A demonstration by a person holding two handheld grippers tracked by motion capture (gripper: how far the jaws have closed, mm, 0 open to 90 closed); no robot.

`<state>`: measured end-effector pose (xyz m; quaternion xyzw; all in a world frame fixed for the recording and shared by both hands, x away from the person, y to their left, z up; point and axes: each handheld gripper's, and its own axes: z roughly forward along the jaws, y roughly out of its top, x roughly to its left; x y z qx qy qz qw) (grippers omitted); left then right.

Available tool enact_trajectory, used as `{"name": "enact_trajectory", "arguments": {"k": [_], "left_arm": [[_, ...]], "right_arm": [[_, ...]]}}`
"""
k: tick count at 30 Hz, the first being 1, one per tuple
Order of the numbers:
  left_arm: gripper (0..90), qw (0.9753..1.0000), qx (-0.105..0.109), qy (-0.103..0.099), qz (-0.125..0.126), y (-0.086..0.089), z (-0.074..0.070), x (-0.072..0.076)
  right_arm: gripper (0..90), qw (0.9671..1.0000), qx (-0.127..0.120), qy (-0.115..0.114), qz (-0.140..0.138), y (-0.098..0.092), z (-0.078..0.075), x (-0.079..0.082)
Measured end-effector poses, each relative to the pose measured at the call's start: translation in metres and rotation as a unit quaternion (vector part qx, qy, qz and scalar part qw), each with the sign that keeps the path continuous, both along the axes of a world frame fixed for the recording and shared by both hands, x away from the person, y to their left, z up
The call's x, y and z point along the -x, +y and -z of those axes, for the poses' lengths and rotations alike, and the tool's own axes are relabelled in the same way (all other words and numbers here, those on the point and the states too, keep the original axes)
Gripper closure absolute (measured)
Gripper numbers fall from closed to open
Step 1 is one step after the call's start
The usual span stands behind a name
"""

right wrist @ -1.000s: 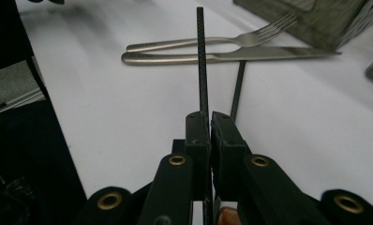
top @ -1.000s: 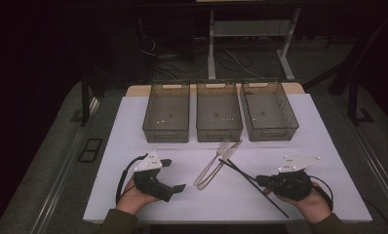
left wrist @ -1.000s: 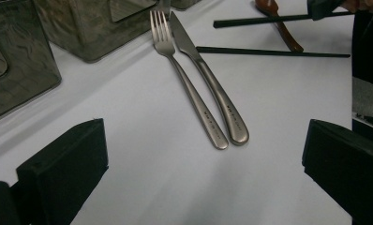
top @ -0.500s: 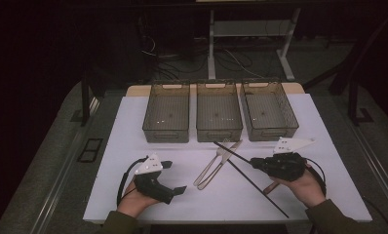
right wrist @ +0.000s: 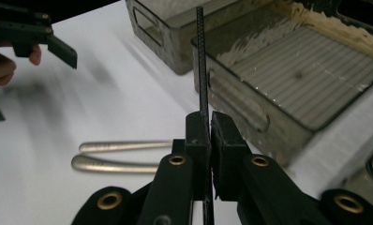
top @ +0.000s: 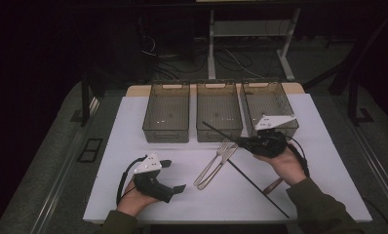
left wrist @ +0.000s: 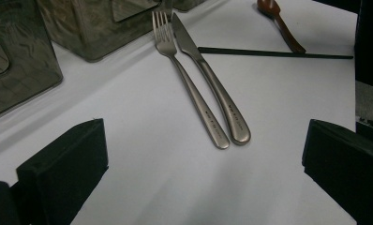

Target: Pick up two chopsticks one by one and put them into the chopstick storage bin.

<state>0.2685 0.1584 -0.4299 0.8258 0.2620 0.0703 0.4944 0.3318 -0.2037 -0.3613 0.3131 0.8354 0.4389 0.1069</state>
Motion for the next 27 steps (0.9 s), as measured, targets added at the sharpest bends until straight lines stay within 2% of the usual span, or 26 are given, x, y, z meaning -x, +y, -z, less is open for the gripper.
{"name": "enact_trajectory", "arguments": {"k": [10,21,23,24,27], "left_arm": [[0.0,1.0000,-0.007,-0.004,0.005,-0.001,0.000,-0.001],[0.0,1.0000,-0.004,-0.005,0.007,-0.002,-0.001,0.000],[0.0,0.9999,-0.007,-0.006,0.010,-0.001,-0.001,0.000],[0.0,1.0000,-0.001,-0.004,0.006,-0.002,-0.001,0.000],[0.0,1.0000,-0.001,-0.006,0.007,-0.002,-0.002,0.000]], "right_arm": [[85.1,0.9997,0.021,-0.003,-0.012,0.038,-0.016,-0.026],[85.1,0.9995,0.028,0.008,-0.009,0.076,-0.024,-0.055],[85.0,0.9996,0.027,0.010,-0.006,0.082,-0.025,-0.062],[85.0,0.9996,0.026,0.012,-0.006,0.085,-0.026,-0.065],[85.1,0.9997,0.022,0.012,-0.004,0.096,-0.027,-0.073]]}}
